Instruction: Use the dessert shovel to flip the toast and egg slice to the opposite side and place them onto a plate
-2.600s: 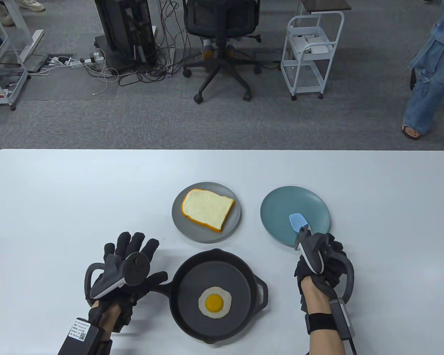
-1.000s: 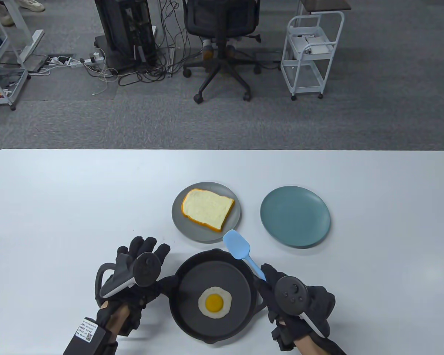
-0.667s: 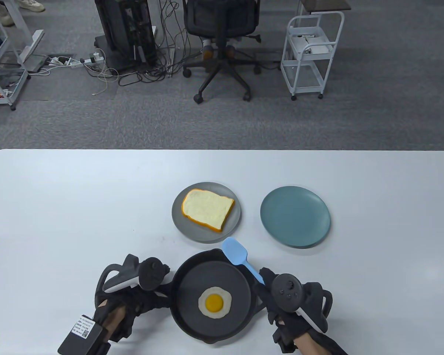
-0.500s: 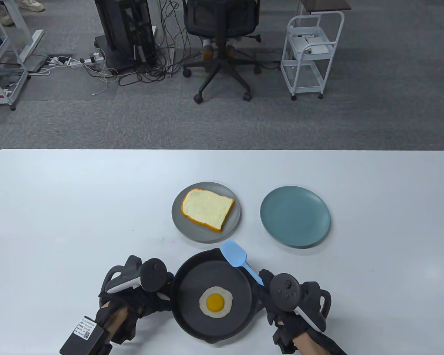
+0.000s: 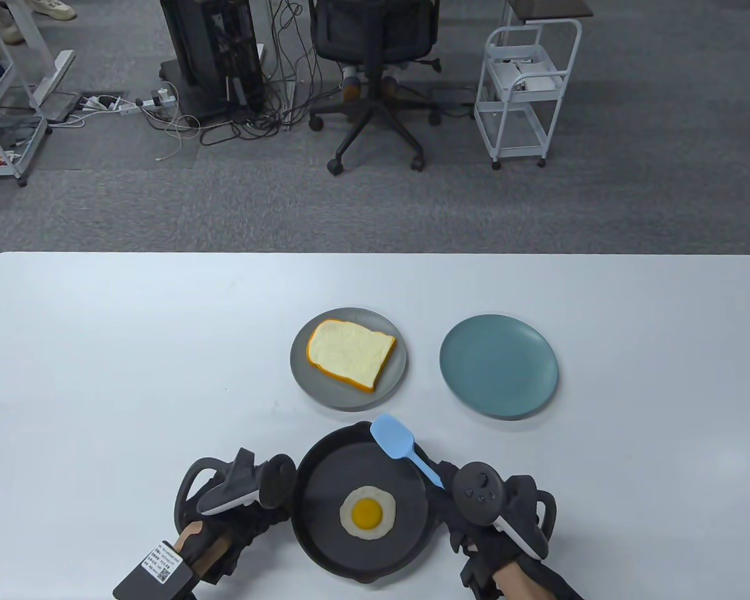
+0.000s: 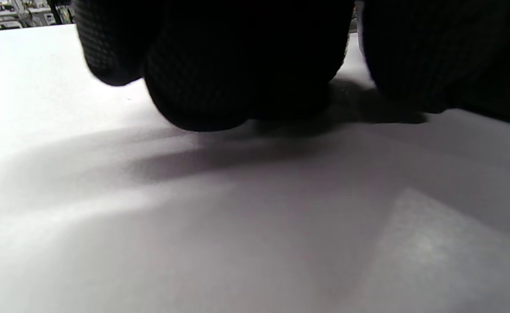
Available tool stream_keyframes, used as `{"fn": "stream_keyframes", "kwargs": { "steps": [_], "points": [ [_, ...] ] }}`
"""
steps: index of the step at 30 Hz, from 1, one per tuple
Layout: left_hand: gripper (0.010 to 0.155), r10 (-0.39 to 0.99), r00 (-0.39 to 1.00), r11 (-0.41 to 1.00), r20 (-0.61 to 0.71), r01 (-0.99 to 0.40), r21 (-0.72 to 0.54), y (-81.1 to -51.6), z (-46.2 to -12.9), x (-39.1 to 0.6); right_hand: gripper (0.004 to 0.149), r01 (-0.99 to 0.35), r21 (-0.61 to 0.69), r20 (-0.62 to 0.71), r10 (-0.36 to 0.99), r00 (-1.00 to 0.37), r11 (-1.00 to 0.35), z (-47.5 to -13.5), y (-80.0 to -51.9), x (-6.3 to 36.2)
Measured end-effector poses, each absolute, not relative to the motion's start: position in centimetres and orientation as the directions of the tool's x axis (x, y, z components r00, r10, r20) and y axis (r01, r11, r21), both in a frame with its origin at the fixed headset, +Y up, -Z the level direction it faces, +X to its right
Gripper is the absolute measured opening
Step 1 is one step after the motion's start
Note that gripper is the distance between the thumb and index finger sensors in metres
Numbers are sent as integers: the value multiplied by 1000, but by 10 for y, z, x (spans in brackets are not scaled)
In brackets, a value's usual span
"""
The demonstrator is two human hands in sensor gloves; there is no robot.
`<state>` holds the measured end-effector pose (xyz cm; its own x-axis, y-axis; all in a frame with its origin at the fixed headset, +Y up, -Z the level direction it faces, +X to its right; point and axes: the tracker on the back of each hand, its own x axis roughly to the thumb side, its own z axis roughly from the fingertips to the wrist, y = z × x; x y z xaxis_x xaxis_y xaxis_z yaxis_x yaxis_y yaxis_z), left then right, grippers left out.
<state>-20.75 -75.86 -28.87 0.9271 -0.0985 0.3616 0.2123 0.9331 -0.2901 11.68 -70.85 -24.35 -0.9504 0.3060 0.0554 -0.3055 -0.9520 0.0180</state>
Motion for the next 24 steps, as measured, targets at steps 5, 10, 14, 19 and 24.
{"fn": "stream_keyframes", "kwargs": {
  "steps": [5, 10, 14, 19, 24],
  "points": [
    [55, -17, 927, 948, 375, 135, -290, -756, -286, -207, 56, -280, 56, 61, 283, -957, -959, -246, -713, 115],
    [51, 2, 935, 963, 355, 95, -254, -743, -287, -222, 56, -285, 57, 45, 288, -957, -957, -247, -711, 121],
    [51, -57, 944, 980, 325, 115, -162, -728, -283, -238, 54, -273, 86, 40, 277, -960, -958, -246, -709, 124],
    [51, -112, 949, 988, 296, 139, -71, -714, -279, -247, 53, -227, 94, 64, 233, -970, -969, -243, -708, 120],
    [52, -167, 941, 984, 295, 179, -16, -708, -272, -241, 50, -143, 76, 92, 149, -985, -987, -237, -697, 116]
  ]
}}
